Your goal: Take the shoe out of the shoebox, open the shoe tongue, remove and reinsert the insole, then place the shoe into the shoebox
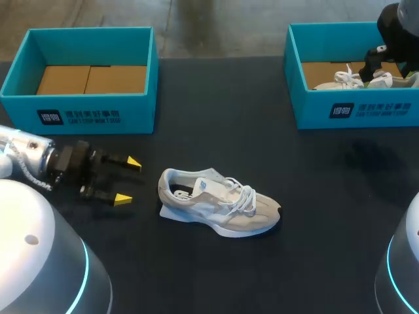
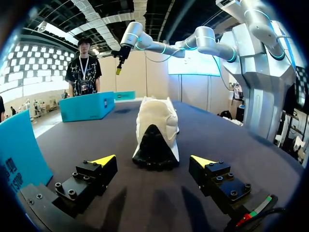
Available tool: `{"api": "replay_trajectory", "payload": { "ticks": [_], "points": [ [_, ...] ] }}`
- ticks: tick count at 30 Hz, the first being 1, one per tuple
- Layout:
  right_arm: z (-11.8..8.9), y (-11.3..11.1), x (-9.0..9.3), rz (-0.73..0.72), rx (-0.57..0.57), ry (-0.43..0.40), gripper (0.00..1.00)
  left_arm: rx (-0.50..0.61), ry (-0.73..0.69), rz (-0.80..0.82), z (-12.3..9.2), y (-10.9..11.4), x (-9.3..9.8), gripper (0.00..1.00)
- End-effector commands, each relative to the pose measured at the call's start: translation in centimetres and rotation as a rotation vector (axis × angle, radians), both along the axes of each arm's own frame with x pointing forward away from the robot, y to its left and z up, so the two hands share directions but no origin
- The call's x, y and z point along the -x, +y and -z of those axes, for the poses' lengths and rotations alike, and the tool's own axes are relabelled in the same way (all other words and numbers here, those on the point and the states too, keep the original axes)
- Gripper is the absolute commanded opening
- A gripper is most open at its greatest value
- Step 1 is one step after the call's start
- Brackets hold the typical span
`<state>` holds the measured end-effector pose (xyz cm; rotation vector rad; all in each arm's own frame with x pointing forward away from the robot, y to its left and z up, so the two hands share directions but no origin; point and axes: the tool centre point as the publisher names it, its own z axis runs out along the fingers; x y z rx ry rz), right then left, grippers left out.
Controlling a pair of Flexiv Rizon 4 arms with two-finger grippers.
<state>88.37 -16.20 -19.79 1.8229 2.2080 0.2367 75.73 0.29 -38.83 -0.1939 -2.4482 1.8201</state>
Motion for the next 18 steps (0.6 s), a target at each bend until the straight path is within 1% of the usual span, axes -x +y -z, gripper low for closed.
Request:
{"api": "replay_trajectory", "payload": {
  "ticks": [1,14,18],
  "points": [
    [0.1,-0.1,0.0,-0.002,-0.002,-0.001,1.0,-0.005,0.005,0.016,0.1,-1.1,-0.2,1.0],
    [0.1,-0.1,0.0,-0.002,-0.002,-0.001,1.0,0.013,0.017,-0.011,-0.1,-3.2,1.4,1.0],
    [0.1,-0.1,0.0,-0.002,-0.002,-0.001,1.0,0.015,0.021,-0.022,0.2,-3.7,1.4,1.0]
  ]
}}
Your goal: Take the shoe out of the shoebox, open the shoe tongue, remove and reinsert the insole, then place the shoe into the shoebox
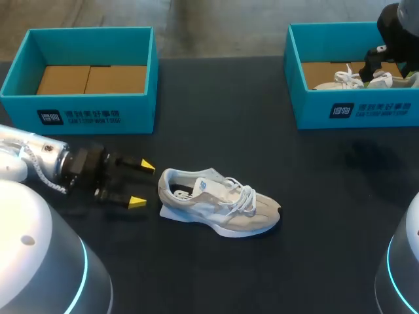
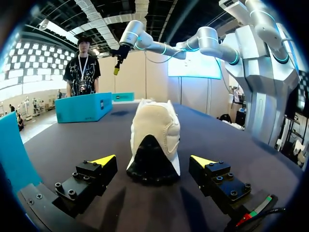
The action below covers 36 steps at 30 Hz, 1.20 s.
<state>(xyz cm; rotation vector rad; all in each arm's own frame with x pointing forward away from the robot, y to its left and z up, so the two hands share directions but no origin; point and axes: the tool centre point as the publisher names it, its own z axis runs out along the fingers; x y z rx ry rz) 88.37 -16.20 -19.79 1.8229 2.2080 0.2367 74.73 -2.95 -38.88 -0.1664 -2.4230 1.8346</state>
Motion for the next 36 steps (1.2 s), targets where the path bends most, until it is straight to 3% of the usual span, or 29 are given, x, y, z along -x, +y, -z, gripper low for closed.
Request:
{"api": "replay_trajectory", "payload": {
  "ticks": [1,36],
  "points": [
    [0.1,-0.1,0.0,-0.002,-0.002,-0.001,1.0,-0.001,0.0,-0.016,0.1,-0.6,0.4,1.0],
    [0.1,-0.1,0.0,-0.002,-0.002,-0.001,1.0,0.032,0.032,0.036,2.1,-5.5,0.3,1.0]
  ]
}}
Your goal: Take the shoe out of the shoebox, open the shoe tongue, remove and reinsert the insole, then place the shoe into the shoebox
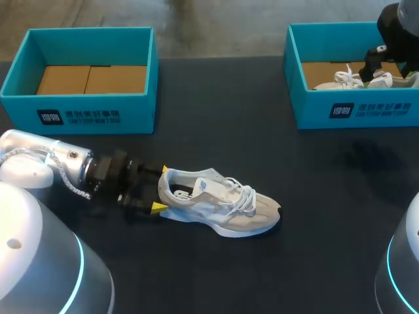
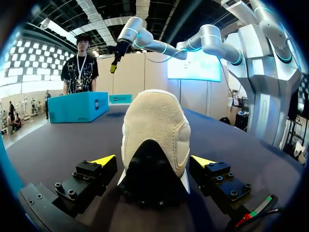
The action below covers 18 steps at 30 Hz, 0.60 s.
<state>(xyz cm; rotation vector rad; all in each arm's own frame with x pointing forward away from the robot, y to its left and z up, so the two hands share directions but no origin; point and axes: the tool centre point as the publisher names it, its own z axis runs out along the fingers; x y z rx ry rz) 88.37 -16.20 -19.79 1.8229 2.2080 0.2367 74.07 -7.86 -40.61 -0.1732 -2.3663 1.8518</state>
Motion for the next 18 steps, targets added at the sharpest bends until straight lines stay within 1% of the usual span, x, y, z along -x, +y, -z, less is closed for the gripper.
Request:
{"api": "replay_trajectory", "payload": {
  "ticks": [1,16,17,18],
  "points": [
    [0.1,-0.1,0.0,-0.002,-0.002,-0.001,1.0,0.003,0.007,0.014,0.4,-0.8,-0.4,1.0],
    [0.1,-0.1,0.0,-0.002,-0.002,-0.001,1.0,0.006,0.022,0.033,0.8,-1.9,-0.1,1.0],
    [0.1,-0.1,0.0,-0.002,-0.002,-0.001,1.0,0.006,0.022,0.035,0.8,-1.9,-0.1,0.95],
    [0.1,-0.1,0.0,-0.002,-0.002,-0.001,1.0,0.007,0.023,0.035,0.8,-1.9,-0.1,0.74]
  ]
}}
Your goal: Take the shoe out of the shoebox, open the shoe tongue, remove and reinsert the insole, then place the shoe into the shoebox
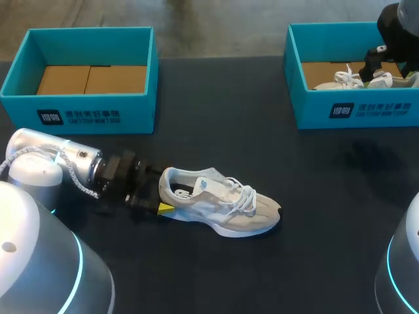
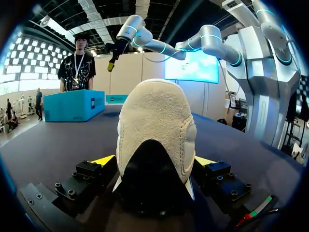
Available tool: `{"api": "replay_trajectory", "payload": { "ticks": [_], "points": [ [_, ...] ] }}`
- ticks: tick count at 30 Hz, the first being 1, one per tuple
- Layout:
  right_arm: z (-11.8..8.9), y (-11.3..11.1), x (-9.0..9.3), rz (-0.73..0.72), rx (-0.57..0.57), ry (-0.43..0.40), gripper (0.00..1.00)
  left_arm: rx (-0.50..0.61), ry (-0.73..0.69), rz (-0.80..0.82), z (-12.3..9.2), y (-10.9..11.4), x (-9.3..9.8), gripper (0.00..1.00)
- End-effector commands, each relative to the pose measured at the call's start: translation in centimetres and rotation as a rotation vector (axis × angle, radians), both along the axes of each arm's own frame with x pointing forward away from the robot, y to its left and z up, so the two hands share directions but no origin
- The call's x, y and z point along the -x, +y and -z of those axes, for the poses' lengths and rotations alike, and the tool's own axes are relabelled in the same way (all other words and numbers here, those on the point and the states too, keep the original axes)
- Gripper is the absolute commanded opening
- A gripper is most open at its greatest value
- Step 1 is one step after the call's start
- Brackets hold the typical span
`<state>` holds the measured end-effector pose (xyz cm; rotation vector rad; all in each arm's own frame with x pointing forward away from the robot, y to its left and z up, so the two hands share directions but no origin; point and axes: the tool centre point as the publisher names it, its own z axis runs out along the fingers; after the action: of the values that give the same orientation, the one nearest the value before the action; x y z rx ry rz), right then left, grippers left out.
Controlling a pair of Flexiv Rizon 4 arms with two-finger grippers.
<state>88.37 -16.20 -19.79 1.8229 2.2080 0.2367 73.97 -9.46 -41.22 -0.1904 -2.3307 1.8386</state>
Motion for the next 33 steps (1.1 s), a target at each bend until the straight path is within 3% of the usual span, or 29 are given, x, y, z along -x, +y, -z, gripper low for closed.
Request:
{"api": "replay_trajectory", "payload": {
  "ticks": [1,4,6,7,16,33],
  "points": [
    [0.1,-0.1,0.0,-0.002,-0.002,-0.001,1.0,0.001,0.003,0.003,0.3,-0.3,-0.1,0.62],
    [0.1,-0.1,0.0,-0.002,-0.002,-0.001,1.0,0.001,0.003,0.002,0.3,-0.3,-0.1,0.36],
    [0.1,-0.1,0.0,-0.002,-0.002,-0.001,1.0,0.003,0.002,0.001,0.3,-0.3,0.0,0.09],
    [0.1,-0.1,0.0,-0.002,-0.002,-0.001,1.0,0.004,0.001,0.001,0.2,-0.3,0.0,0.0],
    [0.1,-0.1,0.0,-0.002,-0.002,-0.001,1.0,0.04,-0.033,-0.041,-0.5,0.1,0.9,0.0],
    [0.1,-0.1,0.0,-0.002,-0.002,-0.001,1.0,0.1,-0.06,-0.202,-0.9,2.0,0.4,0.0]
  ]
}}
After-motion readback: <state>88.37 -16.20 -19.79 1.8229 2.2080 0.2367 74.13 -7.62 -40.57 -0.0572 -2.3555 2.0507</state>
